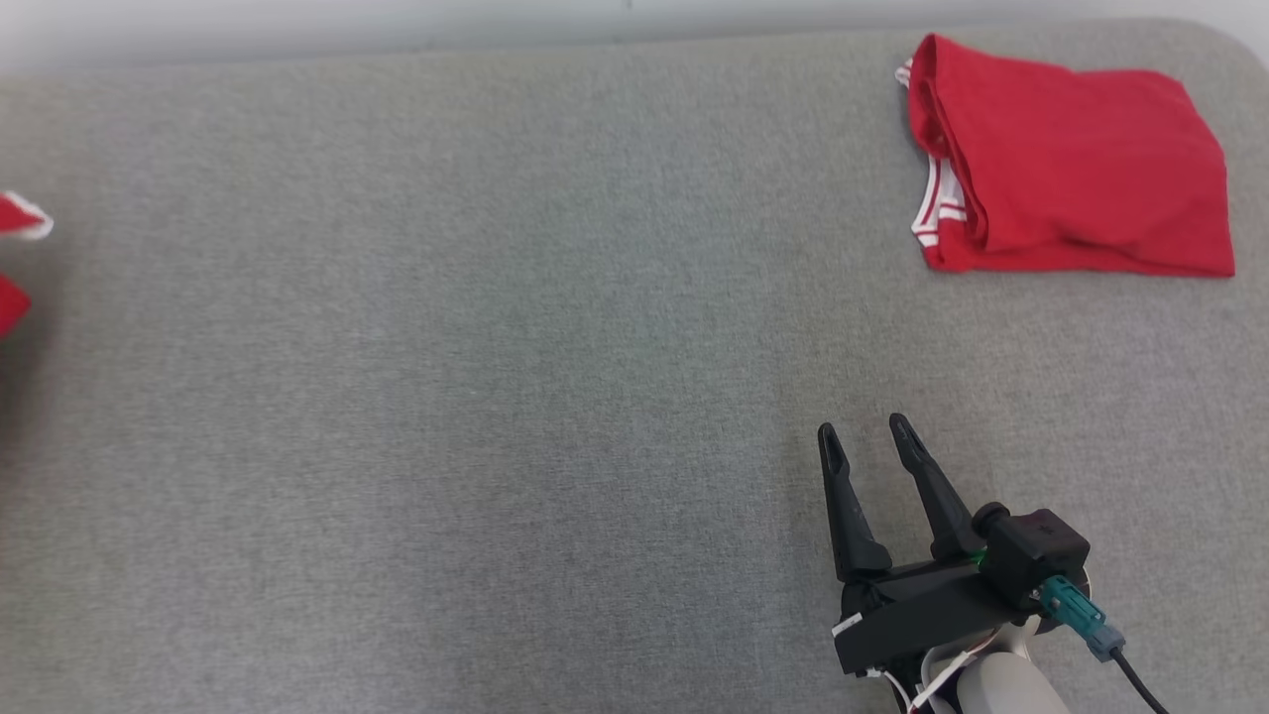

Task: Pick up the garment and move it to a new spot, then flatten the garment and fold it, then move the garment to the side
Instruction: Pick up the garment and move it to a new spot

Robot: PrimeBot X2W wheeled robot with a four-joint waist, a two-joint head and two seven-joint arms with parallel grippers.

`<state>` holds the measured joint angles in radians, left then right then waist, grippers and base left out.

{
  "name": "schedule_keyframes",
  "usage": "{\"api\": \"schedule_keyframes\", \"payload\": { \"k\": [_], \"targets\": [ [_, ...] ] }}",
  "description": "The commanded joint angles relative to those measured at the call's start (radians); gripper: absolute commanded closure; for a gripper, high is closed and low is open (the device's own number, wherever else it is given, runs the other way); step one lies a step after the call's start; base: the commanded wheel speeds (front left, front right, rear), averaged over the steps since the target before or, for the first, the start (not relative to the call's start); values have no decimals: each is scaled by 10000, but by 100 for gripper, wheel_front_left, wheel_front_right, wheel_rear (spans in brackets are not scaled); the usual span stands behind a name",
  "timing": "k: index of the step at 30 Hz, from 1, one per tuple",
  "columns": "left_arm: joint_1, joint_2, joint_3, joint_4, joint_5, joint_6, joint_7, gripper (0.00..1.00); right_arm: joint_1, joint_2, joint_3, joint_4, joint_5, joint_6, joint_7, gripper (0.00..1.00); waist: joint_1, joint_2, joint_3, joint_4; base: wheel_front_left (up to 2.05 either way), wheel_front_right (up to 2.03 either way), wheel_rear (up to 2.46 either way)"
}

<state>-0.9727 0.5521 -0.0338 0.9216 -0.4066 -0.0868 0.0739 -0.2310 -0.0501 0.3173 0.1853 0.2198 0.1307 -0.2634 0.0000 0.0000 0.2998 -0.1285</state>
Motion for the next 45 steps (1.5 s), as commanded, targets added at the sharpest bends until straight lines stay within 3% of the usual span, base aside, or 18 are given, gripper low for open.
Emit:
{"api": "schedule_keyframes", "payload": {
  "k": [1, 11, 20, 35, 45],
  "targets": [
    [-151, -13, -105, -210, 102, -67, -207, 100, 152, -5, 17, 33, 9, 3, -16, 0, 0, 0, -337, 232, 0, 0, 0],
    [-557, -143, -1134, -2446, 528, -321, -333, 100, 399, -6, 10, 122, 90, 3, -16, 0, 0, 0, -992, 313, 0, 0, 0],
    [-40, -709, -1837, -4970, 341, -293, 314, 100, 502, -3, -9, 103, 231, 3, -16, 0, 0, 0, -1385, -357, 0, 0, 0],
    [594, -2340, -3056, -8041, -121, 70, 1639, 100, 564, -3, -83, 38, 499, 3, -16, 0, 0, 0, -1531, -1515, 0, 0, 0],
    [1351, -3929, -4410, -9241, -368, 273, 1913, 100, 569, -3, -150, -3, 656, 3, -16, 0, 0, 0, -1397, -1848, 0, 0, 0]
  ]
}}
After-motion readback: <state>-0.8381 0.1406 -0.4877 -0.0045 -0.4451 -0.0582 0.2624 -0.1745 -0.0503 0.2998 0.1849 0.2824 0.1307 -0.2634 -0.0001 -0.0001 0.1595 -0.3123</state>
